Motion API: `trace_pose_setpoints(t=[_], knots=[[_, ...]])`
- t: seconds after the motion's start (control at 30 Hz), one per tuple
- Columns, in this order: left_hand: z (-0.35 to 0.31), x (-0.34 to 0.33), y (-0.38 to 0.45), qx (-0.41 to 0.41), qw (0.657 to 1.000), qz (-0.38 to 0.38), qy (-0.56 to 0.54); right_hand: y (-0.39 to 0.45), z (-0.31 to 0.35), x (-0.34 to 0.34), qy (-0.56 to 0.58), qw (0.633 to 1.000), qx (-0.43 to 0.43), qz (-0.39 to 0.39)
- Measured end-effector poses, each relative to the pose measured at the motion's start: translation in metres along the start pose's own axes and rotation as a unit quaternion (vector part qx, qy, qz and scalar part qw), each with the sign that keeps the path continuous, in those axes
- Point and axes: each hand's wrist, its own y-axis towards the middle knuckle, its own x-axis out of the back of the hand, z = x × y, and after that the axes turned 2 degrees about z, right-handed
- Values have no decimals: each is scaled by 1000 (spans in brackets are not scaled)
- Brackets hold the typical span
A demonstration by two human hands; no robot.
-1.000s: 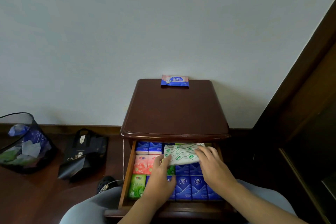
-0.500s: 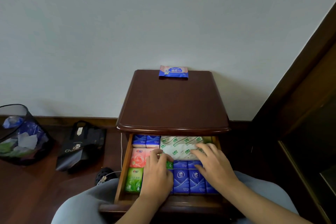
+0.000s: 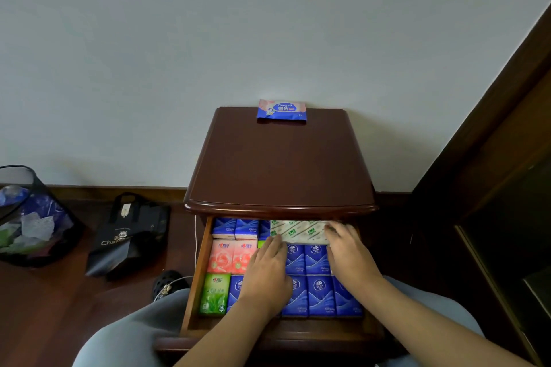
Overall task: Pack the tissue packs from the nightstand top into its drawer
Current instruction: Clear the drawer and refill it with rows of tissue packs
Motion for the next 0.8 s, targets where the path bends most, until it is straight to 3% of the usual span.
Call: trace_pose_setpoints(t=[0.2,0.3,0.37,0.53,0.67,0.73,0.8], knots=[[-2,1,11,-3,1000,-5,8,13,2,5,-21,1000,3,-7],[-3,1,6,-3,1000,-14,-9,2,5,8,-4,998,24,-51],[-3,2,-2,-7,999,-33,-5,-12,3,12,7,990,87,-108],[-5,25,-10,-66,977,-205,7,-35,0,25,-1,967,205,-149],[-6,62,7,-73,946,-313,-35,-15,16,55,63,963,181,-188],[-4,78,19,-36,954,-297,-26,5,24,67,92,964,147,-199],[5,88,33,29,981,-188,40,28,32,69,98,977,101,-159]])
